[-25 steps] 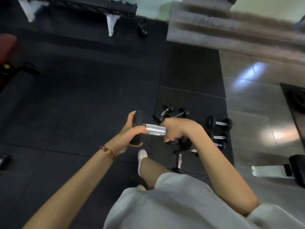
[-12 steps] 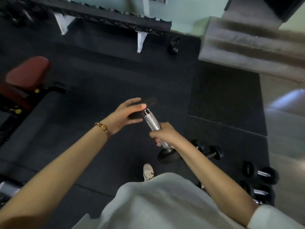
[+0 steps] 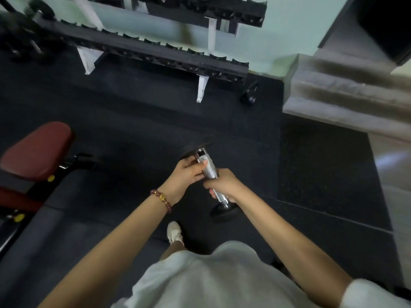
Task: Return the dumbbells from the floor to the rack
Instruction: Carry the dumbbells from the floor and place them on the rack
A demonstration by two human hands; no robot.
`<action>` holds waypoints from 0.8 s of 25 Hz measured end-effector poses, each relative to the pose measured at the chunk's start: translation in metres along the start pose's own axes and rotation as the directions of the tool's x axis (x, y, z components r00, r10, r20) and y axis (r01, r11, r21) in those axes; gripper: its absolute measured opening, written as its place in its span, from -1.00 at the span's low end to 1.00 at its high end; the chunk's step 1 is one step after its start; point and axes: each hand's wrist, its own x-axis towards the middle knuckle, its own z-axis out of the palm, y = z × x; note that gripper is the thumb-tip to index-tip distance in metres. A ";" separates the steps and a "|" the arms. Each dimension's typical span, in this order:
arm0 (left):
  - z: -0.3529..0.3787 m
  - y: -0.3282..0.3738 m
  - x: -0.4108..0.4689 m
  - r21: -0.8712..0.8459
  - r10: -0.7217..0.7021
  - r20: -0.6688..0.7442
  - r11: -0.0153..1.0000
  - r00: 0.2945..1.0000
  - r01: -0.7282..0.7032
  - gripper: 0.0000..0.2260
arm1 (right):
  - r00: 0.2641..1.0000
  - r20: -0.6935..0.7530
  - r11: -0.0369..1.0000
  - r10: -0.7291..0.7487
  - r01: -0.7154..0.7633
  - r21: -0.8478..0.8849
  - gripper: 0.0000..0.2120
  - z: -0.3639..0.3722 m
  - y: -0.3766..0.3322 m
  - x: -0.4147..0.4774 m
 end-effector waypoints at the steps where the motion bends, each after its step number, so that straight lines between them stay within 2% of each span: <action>1: -0.022 0.019 0.019 -0.006 -0.003 -0.036 1.000 0.999 0.003 -0.82 | 1.000 0.021 1.000 -0.012 0.013 -0.022 -0.86 0.010 -0.029 0.019; 4: -0.080 0.084 0.078 -0.051 -0.001 -0.134 0.999 0.991 -0.005 -0.93 | 0.995 0.077 0.996 -0.058 0.063 -0.071 -0.85 0.039 -0.110 0.078; 6: -0.115 0.121 0.117 -0.054 -0.016 -0.174 0.999 0.985 0.007 -0.91 | 0.992 0.101 0.994 -0.075 0.083 -0.077 -0.86 0.051 -0.155 0.118; 11: -0.203 0.188 0.221 0.086 0.003 -0.170 0.996 0.985 0.012 -0.91 | 0.989 0.134 0.990 -0.057 0.073 -0.120 -0.90 0.068 -0.251 0.235; 17: -0.297 0.286 0.355 0.392 0.186 -0.107 0.911 0.977 -0.130 -0.85 | 0.995 0.103 0.999 0.008 -0.012 0.041 -0.95 0.084 -0.378 0.391; 20: -0.355 0.338 0.404 0.381 0.202 -0.097 0.912 0.975 -0.151 -0.84 | 0.996 0.083 0.992 0.013 -0.023 0.127 -0.88 0.094 -0.451 0.448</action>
